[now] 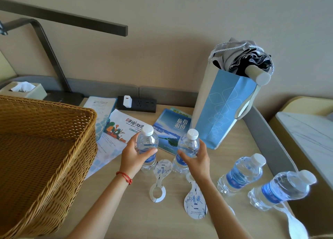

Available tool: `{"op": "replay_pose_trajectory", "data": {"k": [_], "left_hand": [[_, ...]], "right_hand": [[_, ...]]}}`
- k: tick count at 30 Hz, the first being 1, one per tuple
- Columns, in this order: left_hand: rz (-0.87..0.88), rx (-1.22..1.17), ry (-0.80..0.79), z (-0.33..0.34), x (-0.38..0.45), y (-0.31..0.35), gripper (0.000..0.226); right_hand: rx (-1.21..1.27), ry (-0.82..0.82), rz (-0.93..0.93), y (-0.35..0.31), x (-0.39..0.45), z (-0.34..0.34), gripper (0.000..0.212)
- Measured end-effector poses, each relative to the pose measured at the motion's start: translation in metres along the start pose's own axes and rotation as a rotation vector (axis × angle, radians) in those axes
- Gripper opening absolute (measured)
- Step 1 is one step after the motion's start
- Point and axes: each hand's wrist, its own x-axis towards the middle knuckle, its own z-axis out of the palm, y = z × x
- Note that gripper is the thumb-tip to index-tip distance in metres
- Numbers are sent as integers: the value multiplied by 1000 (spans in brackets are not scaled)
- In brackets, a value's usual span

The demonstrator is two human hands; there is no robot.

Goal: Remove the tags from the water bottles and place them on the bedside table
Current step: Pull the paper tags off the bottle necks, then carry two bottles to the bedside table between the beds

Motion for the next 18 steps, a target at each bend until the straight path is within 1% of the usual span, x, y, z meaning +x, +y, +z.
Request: {"op": "replay_pose_trajectory", "data": {"k": [3, 6, 9, 12, 14, 16, 18], "left_hand": [[12, 40, 17, 3, 3, 2, 69], [43, 88, 49, 2, 5, 3, 65], [44, 80, 57, 0, 9, 1, 61], [27, 90, 79, -3, 16, 2, 50], [-2, 48, 80, -8, 19, 6, 44], [-16, -27, 69, -13, 20, 17, 47], [11, -73, 61, -17, 22, 30, 44]], "right_hand": [[-6, 30, -18, -1, 0, 1, 67], [-1, 55, -19, -5, -1, 2, 66], [20, 66, -39, -13, -4, 1, 58], [54, 75, -75, -23, -8, -4, 50], [86, 76, -103, -33, -11, -9, 44], [130, 88, -117, -41, -14, -15, 41], [175, 112, -118, -48, -19, -21, 40]]}}
